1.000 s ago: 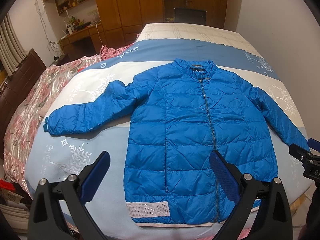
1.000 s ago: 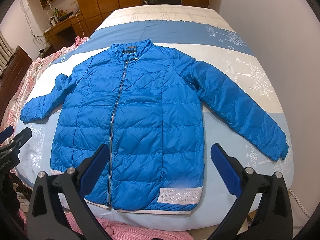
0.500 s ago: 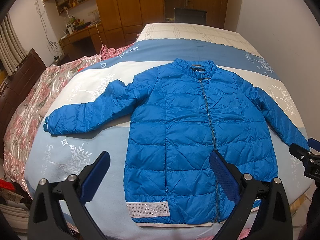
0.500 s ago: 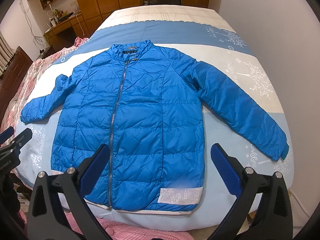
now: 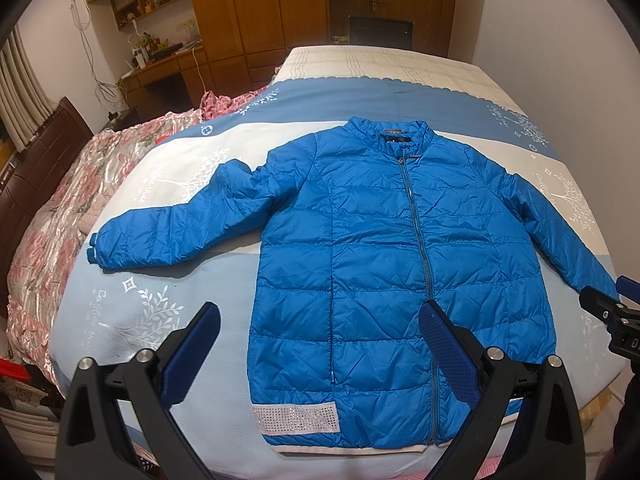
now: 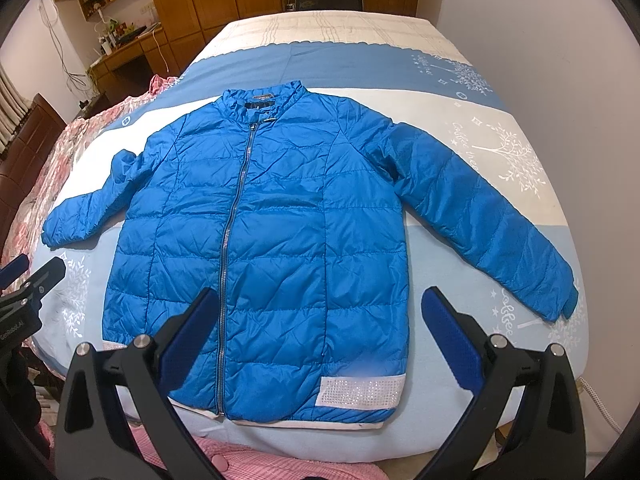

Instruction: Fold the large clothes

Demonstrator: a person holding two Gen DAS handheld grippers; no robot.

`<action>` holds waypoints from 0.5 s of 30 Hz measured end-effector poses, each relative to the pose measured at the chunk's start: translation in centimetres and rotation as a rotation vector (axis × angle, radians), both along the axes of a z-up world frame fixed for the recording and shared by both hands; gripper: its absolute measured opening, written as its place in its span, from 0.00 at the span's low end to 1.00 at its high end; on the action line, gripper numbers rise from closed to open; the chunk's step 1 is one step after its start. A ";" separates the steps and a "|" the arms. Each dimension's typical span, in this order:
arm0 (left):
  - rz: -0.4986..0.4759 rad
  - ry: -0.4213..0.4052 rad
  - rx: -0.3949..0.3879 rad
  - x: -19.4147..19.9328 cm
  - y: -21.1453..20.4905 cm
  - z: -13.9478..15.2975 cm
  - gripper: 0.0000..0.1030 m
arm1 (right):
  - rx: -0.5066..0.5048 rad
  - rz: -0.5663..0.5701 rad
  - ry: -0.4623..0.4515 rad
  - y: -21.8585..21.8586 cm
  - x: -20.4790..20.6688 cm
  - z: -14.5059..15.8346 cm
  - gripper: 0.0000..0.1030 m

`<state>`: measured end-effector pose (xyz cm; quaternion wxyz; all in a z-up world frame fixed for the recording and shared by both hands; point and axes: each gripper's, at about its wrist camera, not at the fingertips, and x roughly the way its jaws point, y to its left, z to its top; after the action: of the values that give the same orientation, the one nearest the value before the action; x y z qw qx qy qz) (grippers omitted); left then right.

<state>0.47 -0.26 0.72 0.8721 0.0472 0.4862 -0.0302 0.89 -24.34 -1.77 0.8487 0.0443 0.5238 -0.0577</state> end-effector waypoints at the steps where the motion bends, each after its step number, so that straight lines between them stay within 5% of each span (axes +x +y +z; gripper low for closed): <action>1: -0.001 0.000 0.001 0.0 0.0 0.0 0.96 | 0.000 0.000 0.000 0.0 0.0 0.0 0.97; 15: 0.000 0.003 0.005 0.1 0.0 -0.2 0.96 | 0.008 -0.007 -0.002 -0.4 0.2 0.0 0.97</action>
<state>0.61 -0.29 0.56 0.8713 0.0493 0.4874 -0.0293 1.07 -24.76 -1.73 0.8488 0.0498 0.5231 -0.0585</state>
